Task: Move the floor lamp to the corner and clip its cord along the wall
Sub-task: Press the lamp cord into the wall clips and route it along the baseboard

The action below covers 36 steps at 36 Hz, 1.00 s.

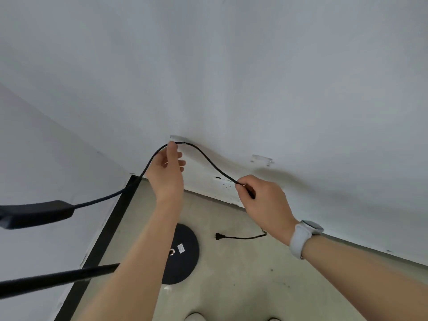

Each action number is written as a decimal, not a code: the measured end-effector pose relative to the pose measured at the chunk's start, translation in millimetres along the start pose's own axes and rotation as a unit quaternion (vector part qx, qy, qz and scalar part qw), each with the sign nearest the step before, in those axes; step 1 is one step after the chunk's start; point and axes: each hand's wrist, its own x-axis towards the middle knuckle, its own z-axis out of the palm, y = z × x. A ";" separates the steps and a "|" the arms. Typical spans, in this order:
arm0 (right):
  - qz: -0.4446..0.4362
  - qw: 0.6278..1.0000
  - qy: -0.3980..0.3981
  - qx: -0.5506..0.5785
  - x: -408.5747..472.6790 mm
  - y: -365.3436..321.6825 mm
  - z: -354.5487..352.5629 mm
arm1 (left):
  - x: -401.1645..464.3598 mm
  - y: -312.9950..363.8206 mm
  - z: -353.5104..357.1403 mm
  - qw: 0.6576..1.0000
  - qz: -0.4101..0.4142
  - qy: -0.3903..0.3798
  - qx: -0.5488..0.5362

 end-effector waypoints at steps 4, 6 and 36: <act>-0.055 0.998 0.022 -0.020 15.6 11.3 9.8 | 16.7 -2.6 2.3 0.994 0.019 0.018 -0.102; -0.075 0.996 0.039 -0.014 21.6 17.2 16.4 | 24.5 -6.0 0.6 0.993 0.025 0.007 -0.118; -0.165 0.971 0.174 0.011 17.7 55.7 7.9 | 41.9 -2.1 -13.5 0.982 0.118 -0.127 -0.077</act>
